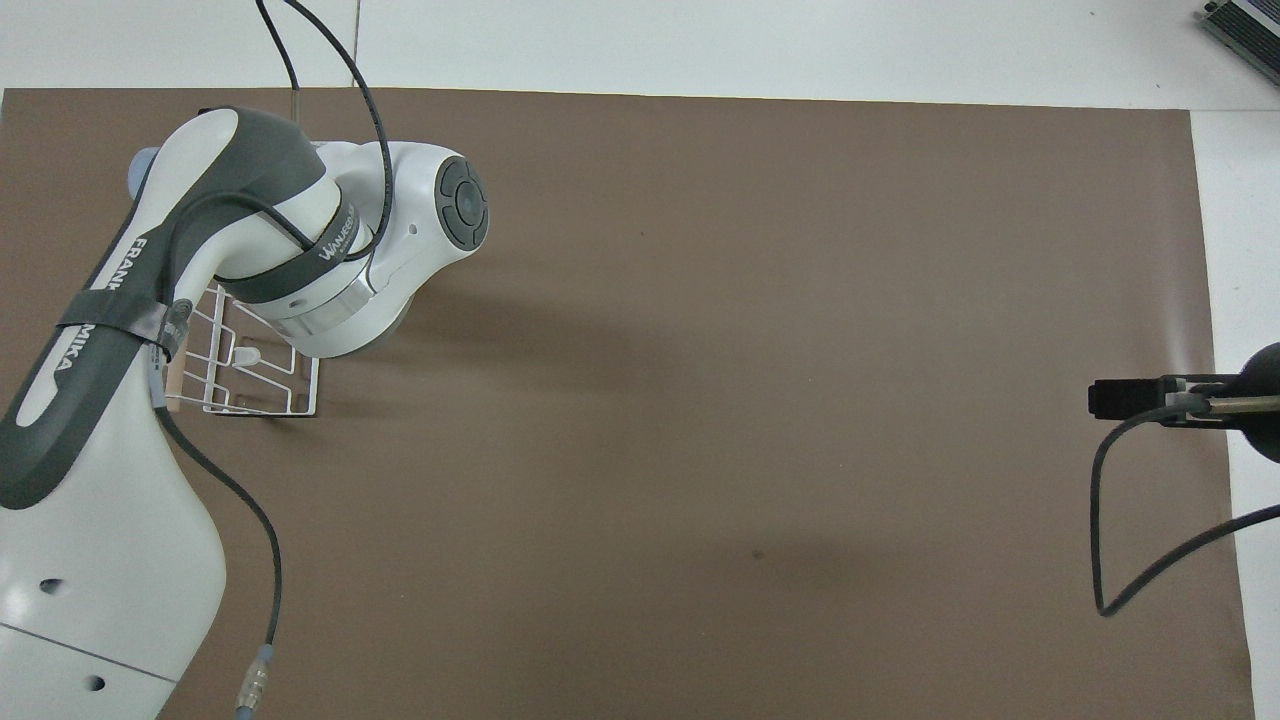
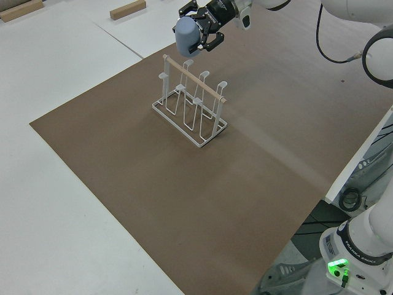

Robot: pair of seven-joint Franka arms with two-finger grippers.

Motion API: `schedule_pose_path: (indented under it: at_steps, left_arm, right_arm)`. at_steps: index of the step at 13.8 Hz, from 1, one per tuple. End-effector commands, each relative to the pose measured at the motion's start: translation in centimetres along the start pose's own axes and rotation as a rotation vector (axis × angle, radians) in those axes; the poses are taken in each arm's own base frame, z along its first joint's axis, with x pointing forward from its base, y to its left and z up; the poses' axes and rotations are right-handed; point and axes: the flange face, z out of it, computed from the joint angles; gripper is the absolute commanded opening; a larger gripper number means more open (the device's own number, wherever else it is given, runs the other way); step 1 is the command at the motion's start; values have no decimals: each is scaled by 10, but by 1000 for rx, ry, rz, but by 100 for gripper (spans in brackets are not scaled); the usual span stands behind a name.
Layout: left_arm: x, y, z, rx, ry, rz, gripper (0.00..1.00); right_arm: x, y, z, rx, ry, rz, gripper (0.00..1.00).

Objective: Hang cup on cup holder
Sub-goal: 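Lower the cup onto a rack hook with the left gripper and release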

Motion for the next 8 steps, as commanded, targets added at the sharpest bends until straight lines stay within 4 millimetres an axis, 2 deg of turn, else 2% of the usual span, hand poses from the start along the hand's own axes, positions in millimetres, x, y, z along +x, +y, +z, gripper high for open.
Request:
schedule_pose_path:
  at_steps: [1, 8]
  left_arm:
    - [2, 5, 14, 15, -9, -4, 0]
    - [7, 16, 20, 4, -16, 4, 0]
  right_arm:
    - [-1, 4, -4, -2, 13, -12, 100]
    - [-1, 4, -4, -2, 13, -12, 100]
